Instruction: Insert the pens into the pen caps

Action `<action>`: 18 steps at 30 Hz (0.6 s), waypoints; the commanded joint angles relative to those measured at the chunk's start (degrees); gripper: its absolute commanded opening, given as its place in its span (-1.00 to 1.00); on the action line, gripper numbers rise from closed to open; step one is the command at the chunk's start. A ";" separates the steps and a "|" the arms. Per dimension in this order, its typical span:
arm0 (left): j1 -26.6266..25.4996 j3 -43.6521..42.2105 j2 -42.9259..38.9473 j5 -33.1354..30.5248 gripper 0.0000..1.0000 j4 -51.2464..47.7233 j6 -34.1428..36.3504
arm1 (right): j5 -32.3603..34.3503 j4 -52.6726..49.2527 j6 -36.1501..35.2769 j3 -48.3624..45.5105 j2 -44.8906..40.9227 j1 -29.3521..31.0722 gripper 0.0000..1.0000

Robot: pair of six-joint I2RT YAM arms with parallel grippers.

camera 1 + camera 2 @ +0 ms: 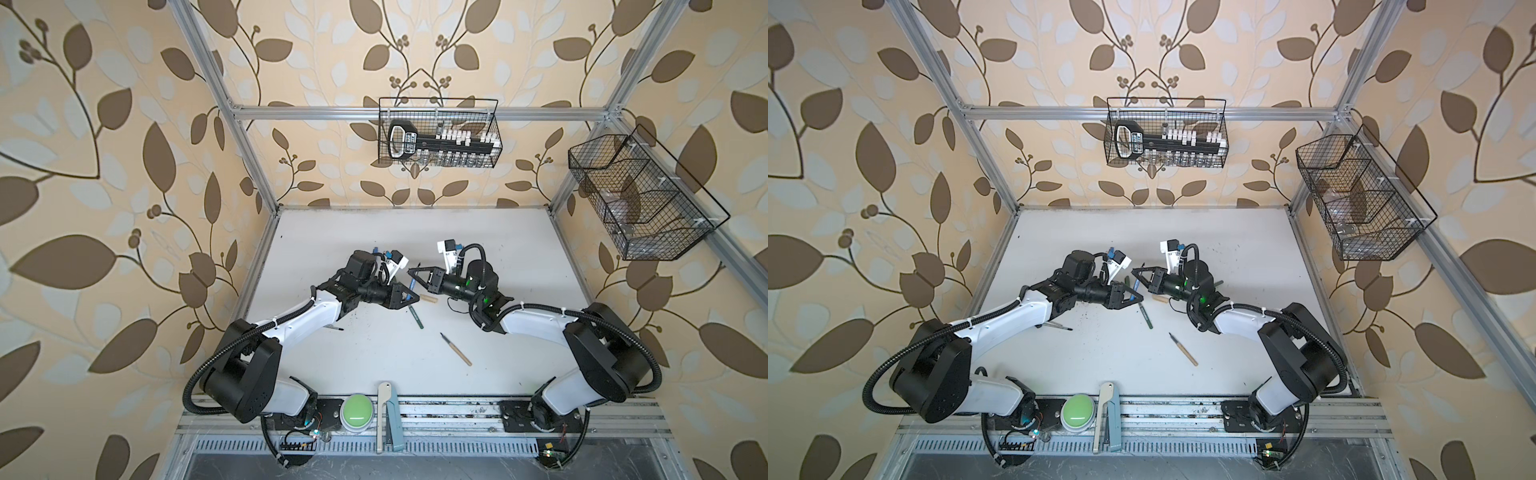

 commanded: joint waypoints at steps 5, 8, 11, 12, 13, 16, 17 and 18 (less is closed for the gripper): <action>-0.40 3.29 0.21 1.16 -0.55 0.44 0.42 | 0.49 -0.97 -2.02 0.86 -0.05 0.72 -1.00; -0.47 3.28 0.30 1.16 -0.74 0.48 0.45 | 0.84 -0.95 -2.35 0.66 -0.17 0.87 -1.00; -0.48 3.33 0.39 1.16 -0.82 0.35 0.46 | 1.28 -0.10 -2.25 0.22 -0.26 0.81 -1.00; -0.44 3.25 0.39 1.16 -0.84 0.26 0.54 | 1.32 0.13 -2.21 0.11 -0.32 0.81 -1.00; -0.47 3.29 0.39 1.11 -0.86 0.19 0.55 | 1.40 0.02 -2.23 0.13 -0.40 0.83 -1.00; -0.43 3.33 0.33 0.42 -0.89 -0.56 0.92 | 2.07 -0.97 -2.89 0.17 -0.79 0.90 -0.91; -0.43 3.29 0.24 -0.39 -0.90 -1.05 1.15 | 2.32 -1.64 -3.34 0.28 -1.07 0.97 -0.79; -0.41 3.36 0.16 -1.70 -0.93 -1.80 1.31 | 2.58 -2.77 -3.90 0.44 -1.41 0.91 -0.68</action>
